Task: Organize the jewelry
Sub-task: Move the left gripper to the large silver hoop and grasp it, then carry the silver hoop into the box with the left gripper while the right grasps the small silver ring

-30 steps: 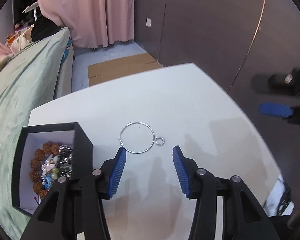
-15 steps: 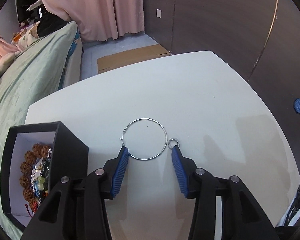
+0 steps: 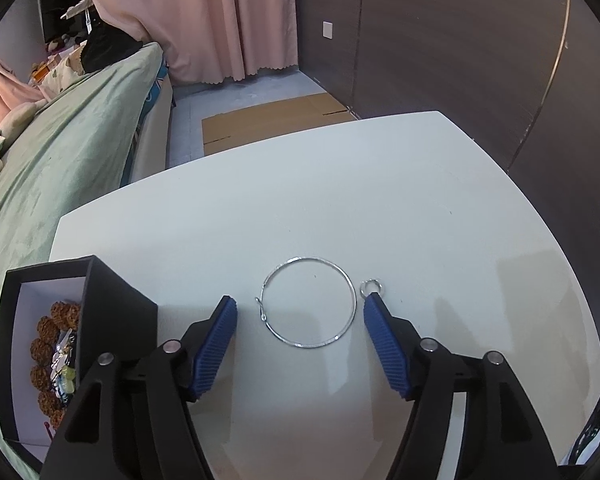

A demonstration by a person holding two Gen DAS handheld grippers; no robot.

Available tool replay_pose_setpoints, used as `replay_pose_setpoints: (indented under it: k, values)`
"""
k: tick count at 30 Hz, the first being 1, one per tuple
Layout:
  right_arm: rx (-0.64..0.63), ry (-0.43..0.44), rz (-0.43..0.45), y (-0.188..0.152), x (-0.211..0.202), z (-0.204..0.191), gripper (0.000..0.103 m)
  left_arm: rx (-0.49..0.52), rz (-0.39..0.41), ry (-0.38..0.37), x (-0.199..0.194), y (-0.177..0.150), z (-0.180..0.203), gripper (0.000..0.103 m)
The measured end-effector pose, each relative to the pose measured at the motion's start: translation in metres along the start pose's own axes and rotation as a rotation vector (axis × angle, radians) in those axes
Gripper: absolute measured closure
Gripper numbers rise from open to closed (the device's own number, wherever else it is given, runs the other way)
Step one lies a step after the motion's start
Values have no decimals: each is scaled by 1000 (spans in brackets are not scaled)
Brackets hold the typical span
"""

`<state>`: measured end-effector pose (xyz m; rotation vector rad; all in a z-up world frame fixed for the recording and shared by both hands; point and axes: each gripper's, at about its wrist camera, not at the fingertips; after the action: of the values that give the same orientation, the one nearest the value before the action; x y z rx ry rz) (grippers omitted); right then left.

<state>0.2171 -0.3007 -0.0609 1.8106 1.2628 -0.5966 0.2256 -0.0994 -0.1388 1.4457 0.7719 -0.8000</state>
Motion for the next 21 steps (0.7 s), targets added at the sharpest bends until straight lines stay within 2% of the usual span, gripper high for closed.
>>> replay_pose_setpoints:
  k: [4,5,6,7,13,21]
  values:
    - [-8,0,-6,-3,0,-1,16,-6,12,0,1,1,0,39]
    - [-10,1,-7,-3,0,-1,16,-6,14,0,1,1,0,44]
    - [-11,1,-7,-4,0,-2,16,-3,20,2,0,1,0,54]
    - [-13,0,-7,-4,0,-2,16,-3,20,3,-1,1,0,55]
    - [-28,-16,-19,-4,9,-7,16,-31,15,-39,-7,1,-6,57]
    - [-54,-33,-22,-4,26,-17,16,-62,71,-85,-41,2,-18,56]
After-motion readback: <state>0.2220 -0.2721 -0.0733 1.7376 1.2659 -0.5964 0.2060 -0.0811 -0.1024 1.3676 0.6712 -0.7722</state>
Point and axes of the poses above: each gripper's, at about its wrist camera, not at the fingertips, and x roughly the way its jaws point, z to its right, y to its top, and after that the axes turned 2 degrees about -z, right-handed
